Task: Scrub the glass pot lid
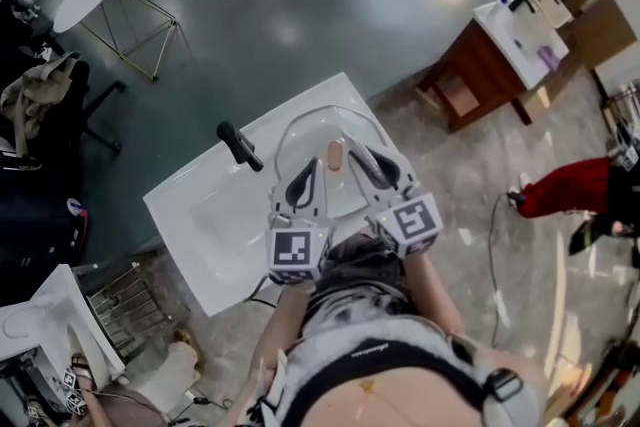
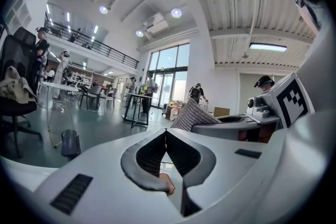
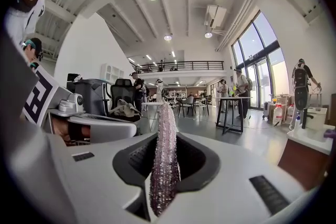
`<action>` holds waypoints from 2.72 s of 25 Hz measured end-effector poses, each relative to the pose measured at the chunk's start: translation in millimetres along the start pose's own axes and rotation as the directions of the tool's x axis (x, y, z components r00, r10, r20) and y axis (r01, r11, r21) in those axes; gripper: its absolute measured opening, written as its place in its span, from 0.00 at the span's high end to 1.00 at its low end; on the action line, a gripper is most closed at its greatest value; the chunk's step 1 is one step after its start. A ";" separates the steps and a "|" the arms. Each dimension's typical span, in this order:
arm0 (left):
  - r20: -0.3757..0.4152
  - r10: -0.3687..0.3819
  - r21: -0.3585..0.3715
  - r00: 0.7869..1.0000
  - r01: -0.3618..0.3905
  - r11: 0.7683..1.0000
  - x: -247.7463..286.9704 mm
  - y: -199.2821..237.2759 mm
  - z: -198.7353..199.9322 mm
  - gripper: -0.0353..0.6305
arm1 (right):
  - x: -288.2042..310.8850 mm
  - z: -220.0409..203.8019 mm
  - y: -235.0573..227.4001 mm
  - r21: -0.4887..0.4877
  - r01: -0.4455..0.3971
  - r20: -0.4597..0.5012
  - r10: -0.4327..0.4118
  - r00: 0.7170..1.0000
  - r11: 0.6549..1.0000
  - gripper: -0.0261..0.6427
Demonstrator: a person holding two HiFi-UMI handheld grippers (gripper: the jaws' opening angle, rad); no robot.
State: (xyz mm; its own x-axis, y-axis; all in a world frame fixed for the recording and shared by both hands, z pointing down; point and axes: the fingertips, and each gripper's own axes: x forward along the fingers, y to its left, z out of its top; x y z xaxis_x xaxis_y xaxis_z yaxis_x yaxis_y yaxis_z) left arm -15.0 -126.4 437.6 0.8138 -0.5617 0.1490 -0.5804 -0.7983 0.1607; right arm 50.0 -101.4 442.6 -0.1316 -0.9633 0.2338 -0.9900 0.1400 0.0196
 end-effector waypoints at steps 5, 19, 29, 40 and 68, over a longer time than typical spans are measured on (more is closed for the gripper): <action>-0.031 -0.016 0.026 0.999 0.017 1.000 2.7 2.3 -15.7 0.95 | 1.1 -6.1 -3.5 0.018 0.005 -0.032 -0.005 0.999 1.000 0.83; -0.051 0.099 -0.027 0.994 -0.100 0.995 41.0 -6.5 -15.0 0.94 | 25.1 -2.6 -35.0 -0.012 -0.137 -0.064 0.136 0.989 0.990 0.83; -0.084 0.134 0.009 0.987 -0.134 0.991 62.5 -9.1 -25.2 0.94 | 26.8 -15.6 -57.5 0.003 -0.160 -0.078 0.160 0.984 0.987 0.83; -0.221 0.137 0.015 0.965 -0.138 0.990 80.5 0.4 -83.5 0.80 | 43.5 -54.9 -72.1 -0.007 -0.173 -0.170 0.169 0.971 0.985 0.83; -0.433 0.110 0.004 0.895 -0.120 0.993 111.4 -1.1 -188.4 0.68 | 61.3 -155.1 -87.3 -0.029 -0.190 -0.430 0.159 0.889 0.981 0.83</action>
State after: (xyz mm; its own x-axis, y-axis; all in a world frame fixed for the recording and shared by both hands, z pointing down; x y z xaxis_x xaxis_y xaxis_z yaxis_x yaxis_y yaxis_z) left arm 70.9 -147.1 637.9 0.6519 -0.4961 0.5734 -0.6737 -0.7261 0.1377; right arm 136.4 -137.3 605.9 -0.2520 -0.7356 0.6288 -0.9451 0.3267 0.0035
